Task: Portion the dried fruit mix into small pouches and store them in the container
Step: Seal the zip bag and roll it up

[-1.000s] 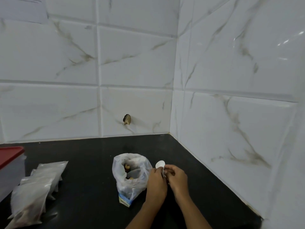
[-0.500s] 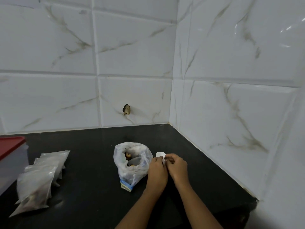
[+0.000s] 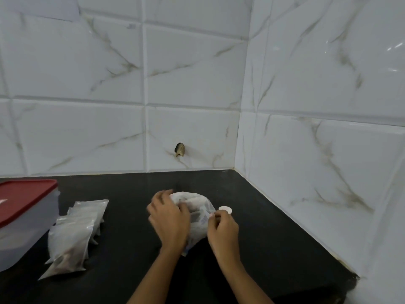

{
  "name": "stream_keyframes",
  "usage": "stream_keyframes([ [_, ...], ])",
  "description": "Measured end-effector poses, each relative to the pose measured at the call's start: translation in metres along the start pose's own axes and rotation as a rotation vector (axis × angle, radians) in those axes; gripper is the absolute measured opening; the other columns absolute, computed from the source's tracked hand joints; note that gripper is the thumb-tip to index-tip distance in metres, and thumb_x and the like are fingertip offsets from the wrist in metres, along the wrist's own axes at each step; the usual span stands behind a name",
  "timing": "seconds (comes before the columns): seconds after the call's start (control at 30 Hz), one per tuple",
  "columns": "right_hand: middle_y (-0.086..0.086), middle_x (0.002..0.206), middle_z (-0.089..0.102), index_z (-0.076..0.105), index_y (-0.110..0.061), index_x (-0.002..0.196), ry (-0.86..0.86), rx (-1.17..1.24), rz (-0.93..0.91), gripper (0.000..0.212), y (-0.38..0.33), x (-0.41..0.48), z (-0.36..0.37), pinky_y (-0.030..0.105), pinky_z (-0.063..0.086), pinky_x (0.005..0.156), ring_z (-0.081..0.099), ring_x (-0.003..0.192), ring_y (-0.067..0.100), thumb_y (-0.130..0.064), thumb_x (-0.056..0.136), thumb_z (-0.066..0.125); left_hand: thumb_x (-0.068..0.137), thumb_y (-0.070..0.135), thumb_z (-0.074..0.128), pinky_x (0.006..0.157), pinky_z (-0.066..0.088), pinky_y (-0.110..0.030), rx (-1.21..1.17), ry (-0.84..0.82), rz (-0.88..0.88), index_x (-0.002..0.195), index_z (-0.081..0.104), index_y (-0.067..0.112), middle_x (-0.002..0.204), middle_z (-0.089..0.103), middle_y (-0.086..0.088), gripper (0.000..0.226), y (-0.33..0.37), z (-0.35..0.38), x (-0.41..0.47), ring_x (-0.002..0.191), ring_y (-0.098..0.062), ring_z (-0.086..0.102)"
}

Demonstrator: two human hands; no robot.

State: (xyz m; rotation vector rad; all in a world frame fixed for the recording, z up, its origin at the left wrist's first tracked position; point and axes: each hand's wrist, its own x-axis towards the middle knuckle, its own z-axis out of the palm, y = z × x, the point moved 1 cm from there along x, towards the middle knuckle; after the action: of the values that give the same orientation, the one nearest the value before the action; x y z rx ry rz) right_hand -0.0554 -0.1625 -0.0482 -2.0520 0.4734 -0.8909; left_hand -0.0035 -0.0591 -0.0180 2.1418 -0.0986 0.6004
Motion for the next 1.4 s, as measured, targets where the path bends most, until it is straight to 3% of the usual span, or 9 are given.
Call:
stream_keyframes([
  [0.1, 0.008, 0.098, 0.063, 0.055, -0.006, 0.103, -0.048, 0.09, 0.202, 0.027, -0.004, 0.001, 0.021, 0.029, 0.054, 0.071, 0.063, 0.083, 0.019, -0.029, 0.089, 0.054, 0.088, 0.034, 0.055, 0.095, 0.041, -0.042, -0.184, -0.135, -0.255, 0.137, 0.036, 0.008, 0.14, 0.038, -0.014, 0.059, -0.023, -0.006, 0.011, 0.125, -0.031, 0.04],
  [0.23, 0.008, 0.101, 0.064, 0.056, -0.007, 0.108, -0.124, 0.198, 0.391, 0.033, -0.008, 0.007, 0.04, 0.036, 0.055, 0.079, 0.064, 0.09, 0.021, -0.032, 0.086, 0.055, 0.087, 0.036, 0.056, 0.084, 0.042, -0.035, -0.287, -0.262, -0.319, 0.137, 0.034, 0.008, 0.131, 0.051, -0.013, 0.061, -0.037, -0.004, 0.013, 0.116, -0.03, 0.052],
  [0.43, 0.002, 0.111, 0.063, 0.061, -0.023, 0.106, -0.276, 0.51, 0.314, 0.021, -0.012, 0.019, 0.043, 0.029, 0.051, 0.083, 0.062, 0.098, 0.011, -0.031, 0.088, 0.057, 0.087, 0.023, 0.058, 0.075, 0.042, -0.03, -0.353, -0.325, -0.308, 0.129, 0.043, 0.006, 0.122, 0.055, -0.014, 0.048, -0.045, -0.003, 0.022, 0.102, -0.025, 0.056],
  [0.53, 0.007, 0.122, 0.062, 0.06, -0.017, 0.104, -0.427, 0.541, 0.405, 0.015, -0.013, 0.025, 0.049, 0.027, 0.046, 0.086, 0.06, 0.09, 0.009, -0.023, 0.093, 0.051, 0.087, 0.015, 0.058, 0.075, 0.039, -0.028, -0.362, -0.308, -0.266, 0.131, 0.042, 0.008, 0.118, 0.055, -0.01, 0.047, -0.044, -0.008, 0.018, 0.093, -0.016, 0.05],
  [0.7, 0.004, 0.123, 0.064, 0.054, -0.019, 0.129, -0.455, 0.896, 0.32, 0.04, -0.008, 0.013, 0.04, 0.039, 0.042, 0.105, 0.058, 0.117, 0.018, -0.013, 0.09, 0.054, 0.086, 0.006, 0.054, 0.085, 0.043, -0.029, -0.347, -0.181, -0.174, 0.13, 0.041, 0.015, 0.126, 0.051, -0.002, 0.047, -0.047, -0.016, 0.013, 0.111, -0.02, 0.053],
  [0.8, 0.007, 0.122, 0.064, 0.057, -0.013, 0.125, -0.4, 0.92, 0.308, 0.041, -0.008, 0.015, 0.037, 0.039, 0.044, 0.104, 0.059, 0.116, 0.021, -0.004, 0.086, 0.059, 0.086, 0.004, 0.054, 0.091, 0.047, -0.033, -0.356, -0.198, -0.169, 0.131, 0.041, 0.018, 0.127, 0.051, -0.002, 0.049, -0.048, -0.016, 0.011, 0.111, -0.02, 0.053],
  [1.03, 0.007, 0.132, 0.056, 0.061, -0.025, 0.115, -0.348, 0.853, 0.287, 0.042, -0.004, 0.014, 0.04, 0.039, 0.042, 0.105, 0.055, 0.12, 0.021, -0.001, 0.081, 0.065, 0.095, 0.028, 0.045, 0.077, 0.044, -0.031, -0.479, -0.171, -0.261, 0.123, 0.052, 0.018, 0.108, 0.058, -0.001, 0.031, -0.044, -0.023, 0.009, 0.094, -0.016, 0.054],
  [1.27, 0.006, 0.135, 0.049, 0.034, -0.022, 0.142, -0.347, 0.865, 0.369, 0.075, -0.007, 0.012, 0.036, 0.032, 0.053, 0.085, 0.059, 0.111, 0.022, 0.008, 0.08, 0.063, 0.087, 0.014, 0.061, 0.068, 0.054, -0.038, -0.848, -0.463, -0.59, 0.117, 0.053, -0.006, 0.106, 0.065, -0.026, 0.037, -0.061, -0.026, 0.022, 0.082, -0.031, 0.066],
  [1.4, 0.014, 0.116, 0.064, 0.049, -0.007, 0.128, -0.33, 0.787, 0.387, 0.055, -0.004, 0.014, 0.038, 0.041, 0.054, 0.087, 0.065, 0.101, 0.029, 0.006, 0.077, 0.065, 0.083, 0.004, 0.064, 0.062, 0.054, -0.034, -0.852, -0.506, -0.557, 0.109, 0.058, -0.005, 0.099, 0.067, -0.023, 0.028, -0.059, -0.025, 0.022, 0.077, -0.028, 0.066],
])
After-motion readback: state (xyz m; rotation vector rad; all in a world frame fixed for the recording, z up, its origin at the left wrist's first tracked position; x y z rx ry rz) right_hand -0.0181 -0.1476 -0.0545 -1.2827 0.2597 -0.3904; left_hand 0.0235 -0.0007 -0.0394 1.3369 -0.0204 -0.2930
